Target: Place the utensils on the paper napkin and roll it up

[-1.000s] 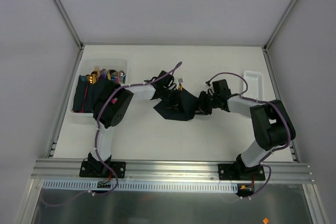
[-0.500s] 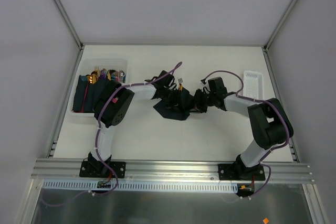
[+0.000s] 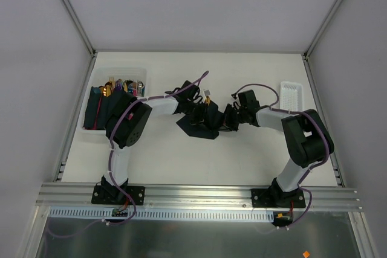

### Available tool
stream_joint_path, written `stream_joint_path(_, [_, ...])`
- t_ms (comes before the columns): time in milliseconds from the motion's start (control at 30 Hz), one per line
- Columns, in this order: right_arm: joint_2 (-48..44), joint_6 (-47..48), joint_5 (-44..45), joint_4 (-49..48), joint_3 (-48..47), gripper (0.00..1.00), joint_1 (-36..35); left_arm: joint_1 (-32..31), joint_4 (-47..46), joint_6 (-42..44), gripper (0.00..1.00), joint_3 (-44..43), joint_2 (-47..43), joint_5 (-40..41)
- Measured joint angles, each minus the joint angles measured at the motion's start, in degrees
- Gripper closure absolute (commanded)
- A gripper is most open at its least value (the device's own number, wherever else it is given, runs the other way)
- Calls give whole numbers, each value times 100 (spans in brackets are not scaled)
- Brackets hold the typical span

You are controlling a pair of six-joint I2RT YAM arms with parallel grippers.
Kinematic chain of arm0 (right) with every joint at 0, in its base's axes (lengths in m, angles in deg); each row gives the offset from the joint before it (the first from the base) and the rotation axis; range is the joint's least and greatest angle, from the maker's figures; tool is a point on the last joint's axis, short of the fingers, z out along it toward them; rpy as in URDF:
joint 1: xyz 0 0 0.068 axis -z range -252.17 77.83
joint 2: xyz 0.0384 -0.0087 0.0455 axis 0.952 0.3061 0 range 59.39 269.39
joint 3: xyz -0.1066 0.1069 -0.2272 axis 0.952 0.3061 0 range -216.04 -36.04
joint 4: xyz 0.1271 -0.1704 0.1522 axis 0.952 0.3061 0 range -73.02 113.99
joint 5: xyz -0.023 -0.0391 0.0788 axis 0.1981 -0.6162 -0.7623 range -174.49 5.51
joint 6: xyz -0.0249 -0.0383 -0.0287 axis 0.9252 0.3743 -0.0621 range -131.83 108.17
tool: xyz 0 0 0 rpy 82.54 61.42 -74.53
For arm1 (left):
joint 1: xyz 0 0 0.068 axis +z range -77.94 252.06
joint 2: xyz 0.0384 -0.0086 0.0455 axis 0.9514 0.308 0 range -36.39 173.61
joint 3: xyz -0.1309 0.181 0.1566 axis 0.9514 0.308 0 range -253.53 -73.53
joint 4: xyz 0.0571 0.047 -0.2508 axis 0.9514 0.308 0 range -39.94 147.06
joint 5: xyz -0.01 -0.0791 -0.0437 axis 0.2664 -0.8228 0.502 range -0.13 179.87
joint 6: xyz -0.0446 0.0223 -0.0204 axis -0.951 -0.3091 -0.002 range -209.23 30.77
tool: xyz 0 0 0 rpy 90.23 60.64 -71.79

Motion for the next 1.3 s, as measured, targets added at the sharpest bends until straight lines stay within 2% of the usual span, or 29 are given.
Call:
stream_joint_path(367, [0,105,131,278,-127,100,11,221,138,219,85,577,-748,-282])
stream_joint_path(667, [0,144,151,378,-170,100,11,317,306,483,86,846,-726,-278])
stream_joint_path(933, [0,151,151,444,-236,100,11,361,317,487,87,605,-260,-297])
stream_joint_path(1300, [0,162,153,619,-573,100,-131,385,299,433,87,396,-68,-356])
